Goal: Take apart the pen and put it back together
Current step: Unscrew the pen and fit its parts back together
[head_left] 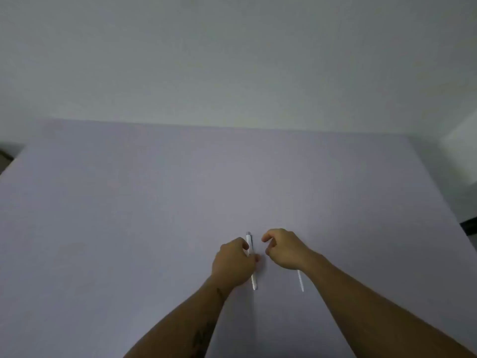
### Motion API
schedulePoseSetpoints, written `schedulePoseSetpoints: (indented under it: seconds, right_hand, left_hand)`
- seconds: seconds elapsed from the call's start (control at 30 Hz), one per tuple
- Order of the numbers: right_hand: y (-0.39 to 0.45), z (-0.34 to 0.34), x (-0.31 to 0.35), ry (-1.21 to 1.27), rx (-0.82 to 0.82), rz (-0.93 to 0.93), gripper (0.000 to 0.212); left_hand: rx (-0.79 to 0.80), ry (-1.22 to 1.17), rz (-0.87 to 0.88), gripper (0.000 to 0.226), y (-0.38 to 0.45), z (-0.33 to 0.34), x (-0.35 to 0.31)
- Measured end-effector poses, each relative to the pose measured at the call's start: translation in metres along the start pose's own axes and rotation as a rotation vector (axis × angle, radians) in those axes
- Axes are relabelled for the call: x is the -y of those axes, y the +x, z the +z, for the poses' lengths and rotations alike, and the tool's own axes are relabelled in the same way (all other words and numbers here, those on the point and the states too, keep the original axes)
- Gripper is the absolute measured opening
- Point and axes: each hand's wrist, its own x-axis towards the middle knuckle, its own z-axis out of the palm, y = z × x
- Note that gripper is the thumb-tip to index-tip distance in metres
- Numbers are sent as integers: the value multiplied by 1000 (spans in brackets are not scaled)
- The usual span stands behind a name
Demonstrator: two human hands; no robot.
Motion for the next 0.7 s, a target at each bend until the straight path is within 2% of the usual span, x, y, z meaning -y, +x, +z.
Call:
schedulePoseSetpoints:
  seconds: [0.17,0.3,0.47,0.6,0.7]
  right_hand:
    - [6,1,-14,33,-30,17,40]
    - [9,-1,-15,80,-18,16,39]
    - [10,-2,-17,304,6,67,36]
    - [8,-10,-3,648,4,107,20]
    - [10,-16,6,767,-53,102,16]
  left_hand:
    - [-66,161,-36,35,-1,15,0]
    - [-89,194,-77,20,2,16,0]
    - [-73,-22,-113,8,3,8,-2]
    - [-83,-213,-21,4,1,-1,-10]
    - [-101,-264,23,4,-1,-7,-21]
